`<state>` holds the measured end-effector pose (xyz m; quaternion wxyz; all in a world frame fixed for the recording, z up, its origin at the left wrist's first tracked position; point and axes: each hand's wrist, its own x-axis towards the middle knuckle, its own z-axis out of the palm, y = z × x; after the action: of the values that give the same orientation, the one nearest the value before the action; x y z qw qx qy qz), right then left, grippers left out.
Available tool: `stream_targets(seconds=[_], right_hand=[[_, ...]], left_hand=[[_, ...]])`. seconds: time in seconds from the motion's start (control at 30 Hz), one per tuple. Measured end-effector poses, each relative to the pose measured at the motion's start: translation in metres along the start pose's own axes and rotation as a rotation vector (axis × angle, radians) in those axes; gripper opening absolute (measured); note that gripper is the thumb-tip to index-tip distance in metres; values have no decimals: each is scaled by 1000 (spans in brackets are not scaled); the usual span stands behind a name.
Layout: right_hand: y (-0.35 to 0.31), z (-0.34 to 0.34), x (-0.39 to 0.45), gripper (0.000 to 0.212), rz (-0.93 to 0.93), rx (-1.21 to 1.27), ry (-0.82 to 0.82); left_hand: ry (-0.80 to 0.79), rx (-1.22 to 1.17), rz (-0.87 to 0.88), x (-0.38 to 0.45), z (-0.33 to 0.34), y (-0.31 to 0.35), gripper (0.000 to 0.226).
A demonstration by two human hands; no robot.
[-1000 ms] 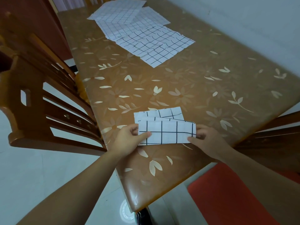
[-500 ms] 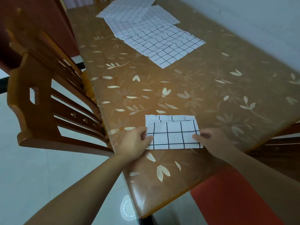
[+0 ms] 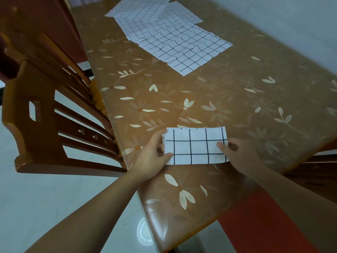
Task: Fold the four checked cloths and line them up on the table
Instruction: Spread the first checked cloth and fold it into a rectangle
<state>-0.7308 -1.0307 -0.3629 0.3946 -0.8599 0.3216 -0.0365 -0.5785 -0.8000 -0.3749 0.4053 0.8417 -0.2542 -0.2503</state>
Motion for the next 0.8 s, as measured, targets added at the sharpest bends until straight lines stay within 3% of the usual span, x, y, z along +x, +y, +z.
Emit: stream_targets(seconds=[0.1, 0.2, 0.3, 0.4, 0.53, 0.63, 0.8], right_hand=[[1, -6, -4, 10, 5, 51, -133], [6, -11, -2, 18, -5, -52, -228], [3, -16, 1, 8, -3, 31, -284], [3, -18, 0, 17, 3, 85, -389], [-2, -17, -1, 20, -1, 158, -360], [-2, -16, 0, 10, 29, 111, -356], [2, -14, -1, 41, -9, -122, -304]], left_hand=[[31, -22, -5, 3, -1, -2, 61], [20, 11, -24, 4, -1, -3, 52], [16, 27, -46, 5, 0, -3, 51], [24, -7, -64, 7, 0, -4, 51], [25, -134, -85, 7, -2, -5, 46], [33, -174, -109, 7, -3, -6, 47], [56, -104, -105, 2, 0, 0, 43]])
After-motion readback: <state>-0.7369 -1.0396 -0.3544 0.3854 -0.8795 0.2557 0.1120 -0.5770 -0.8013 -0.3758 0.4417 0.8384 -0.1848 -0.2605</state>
